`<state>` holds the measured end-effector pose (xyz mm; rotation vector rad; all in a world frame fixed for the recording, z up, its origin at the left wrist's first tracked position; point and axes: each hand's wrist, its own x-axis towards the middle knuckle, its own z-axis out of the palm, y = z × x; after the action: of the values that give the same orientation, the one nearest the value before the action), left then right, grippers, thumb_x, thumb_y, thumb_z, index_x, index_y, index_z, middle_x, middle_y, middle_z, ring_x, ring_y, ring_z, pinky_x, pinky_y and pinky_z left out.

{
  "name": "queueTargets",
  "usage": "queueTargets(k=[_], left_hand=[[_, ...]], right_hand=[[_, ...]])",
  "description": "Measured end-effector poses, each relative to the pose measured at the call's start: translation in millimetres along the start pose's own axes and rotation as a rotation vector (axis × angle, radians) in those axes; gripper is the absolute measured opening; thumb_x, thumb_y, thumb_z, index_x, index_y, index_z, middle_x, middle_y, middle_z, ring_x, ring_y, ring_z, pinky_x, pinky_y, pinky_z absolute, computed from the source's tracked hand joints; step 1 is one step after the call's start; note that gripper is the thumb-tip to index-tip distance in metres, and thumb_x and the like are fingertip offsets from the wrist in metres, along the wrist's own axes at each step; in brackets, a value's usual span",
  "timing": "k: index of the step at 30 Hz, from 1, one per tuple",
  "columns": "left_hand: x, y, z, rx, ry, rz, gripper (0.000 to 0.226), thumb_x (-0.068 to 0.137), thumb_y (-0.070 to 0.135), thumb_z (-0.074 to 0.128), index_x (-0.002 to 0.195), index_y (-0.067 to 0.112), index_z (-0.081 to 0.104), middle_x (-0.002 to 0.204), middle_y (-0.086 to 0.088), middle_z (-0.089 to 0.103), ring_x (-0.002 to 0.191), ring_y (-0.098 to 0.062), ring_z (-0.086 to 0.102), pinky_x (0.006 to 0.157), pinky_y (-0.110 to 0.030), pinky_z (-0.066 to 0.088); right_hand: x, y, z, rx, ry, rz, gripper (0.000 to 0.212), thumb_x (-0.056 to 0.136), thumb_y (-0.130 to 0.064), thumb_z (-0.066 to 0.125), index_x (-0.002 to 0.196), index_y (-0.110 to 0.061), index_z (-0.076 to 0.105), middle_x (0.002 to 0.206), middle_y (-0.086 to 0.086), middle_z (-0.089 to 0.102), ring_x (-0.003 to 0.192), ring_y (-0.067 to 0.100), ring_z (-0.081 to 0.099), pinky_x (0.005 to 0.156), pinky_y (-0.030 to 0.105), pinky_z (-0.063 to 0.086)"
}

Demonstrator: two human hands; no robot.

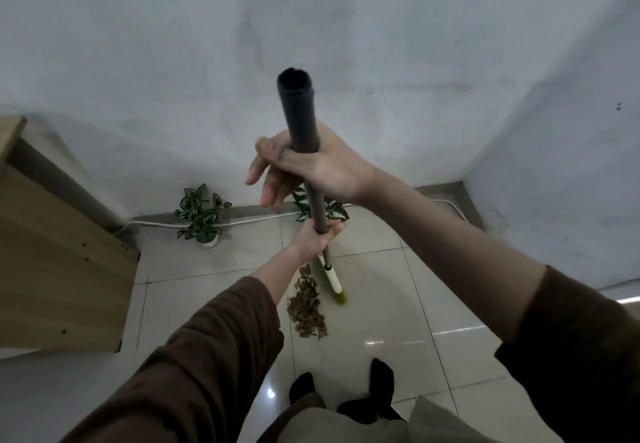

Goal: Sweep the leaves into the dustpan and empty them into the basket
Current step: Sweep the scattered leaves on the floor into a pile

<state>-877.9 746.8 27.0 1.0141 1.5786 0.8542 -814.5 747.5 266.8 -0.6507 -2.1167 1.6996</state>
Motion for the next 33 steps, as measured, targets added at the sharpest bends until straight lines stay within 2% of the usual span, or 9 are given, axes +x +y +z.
queueTargets(k=[7, 10, 14, 16, 18, 21, 25, 31, 33], left_hand=[[-19, -19, -25, 0.062, 0.137, -0.073, 0.028, 0.086, 0.041, 0.065, 0.102, 0.019, 0.072, 0.109, -0.001, 0.069, 0.108, -0.017, 0.059, 0.09, -0.025, 0.043], [-33, -29, -31, 0.067, 0.139, -0.075, 0.015, 0.085, 0.041, 0.066, 0.09, 0.027, 0.07, 0.098, 0.005, 0.068, 0.105, -0.017, 0.061, 0.088, -0.026, 0.044], [-46, -34, -29, 0.04, 0.178, -0.07, 0.017, 0.085, 0.039, 0.068, 0.09, 0.023, 0.07, 0.095, 0.005, 0.066, 0.105, -0.018, 0.061, 0.093, -0.028, 0.044], [-50, -30, -23, 0.008, 0.179, -0.057, 0.014, 0.086, 0.035, 0.068, 0.09, 0.022, 0.07, 0.098, 0.004, 0.066, 0.108, -0.019, 0.06, 0.095, -0.027, 0.043], [-52, -21, -16, 0.009, 0.136, -0.03, 0.023, 0.088, 0.031, 0.066, 0.101, 0.013, 0.071, 0.11, -0.001, 0.067, 0.115, -0.018, 0.058, 0.101, -0.027, 0.041], [-56, -6, -6, 0.018, -0.01, 0.037, 0.031, 0.092, 0.025, 0.06, 0.116, 0.005, 0.066, 0.129, -0.006, 0.061, 0.124, -0.012, 0.051, 0.101, -0.019, 0.034], [-60, 6, 10, 0.096, -0.207, 0.061, 0.034, 0.093, 0.02, 0.059, 0.124, 0.007, 0.061, 0.136, -0.005, 0.056, 0.13, -0.011, 0.044, 0.111, -0.025, 0.03], [-64, -8, 30, 0.166, -0.303, 0.01, 0.039, 0.092, 0.02, 0.061, 0.129, 0.008, 0.057, 0.14, -0.004, 0.052, 0.134, -0.014, 0.041, 0.107, -0.016, 0.025], [-65, -12, 27, 0.182, -0.336, -0.011, 0.04, 0.092, 0.02, 0.06, 0.131, 0.011, 0.056, 0.142, -0.003, 0.049, 0.136, -0.014, 0.038, 0.113, -0.024, 0.023]], right_hand=[[16, -3, 22, -0.004, -0.169, -0.019, 0.038, 0.104, -0.016, 0.042, 0.097, 0.013, 0.065, 0.079, 0.036, 0.067, 0.071, 0.055, 0.065, 0.071, 0.057, 0.054], [14, -5, 33, -0.015, -0.254, -0.023, 0.039, 0.104, -0.017, 0.042, 0.097, 0.013, 0.066, 0.079, 0.036, 0.067, 0.069, 0.052, 0.066, 0.069, 0.052, 0.055], [8, -14, 43, -0.046, -0.288, -0.029, 0.041, 0.104, -0.017, 0.042, 0.093, 0.013, 0.068, 0.08, 0.036, 0.067, 0.07, 0.055, 0.064, 0.068, 0.049, 0.055], [4, -21, 42, -0.062, -0.263, -0.047, 0.044, 0.104, -0.019, 0.043, 0.089, 0.014, 0.068, 0.079, 0.034, 0.068, 0.07, 0.052, 0.066, 0.066, 0.05, 0.056], [0, -28, 38, -0.069, -0.207, -0.059, 0.048, 0.104, -0.024, 0.043, 0.085, 0.012, 0.069, 0.077, 0.03, 0.07, 0.069, 0.049, 0.067, 0.063, 0.047, 0.056], [-8, -35, 34, -0.077, -0.085, -0.054, 0.051, 0.103, -0.032, 0.043, 0.079, 0.005, 0.07, 0.074, 0.026, 0.07, 0.067, 0.045, 0.068, 0.057, 0.038, 0.057], [-16, -29, 34, -0.106, 0.053, -0.012, 0.053, 0.101, -0.037, 0.045, 0.075, 0.001, 0.071, 0.07, 0.022, 0.071, 0.065, 0.041, 0.069, 0.055, 0.039, 0.056], [-28, -3, 34, -0.065, 0.168, 0.092, 0.051, 0.101, -0.038, 0.047, 0.074, -0.001, 0.07, 0.068, 0.021, 0.071, 0.059, 0.033, 0.068, 0.055, 0.035, 0.055], [-32, 2, 33, -0.031, 0.205, 0.092, 0.05, 0.101, -0.039, 0.048, 0.074, -0.002, 0.07, 0.066, 0.02, 0.071, 0.058, 0.029, 0.068, 0.054, 0.032, 0.054]])
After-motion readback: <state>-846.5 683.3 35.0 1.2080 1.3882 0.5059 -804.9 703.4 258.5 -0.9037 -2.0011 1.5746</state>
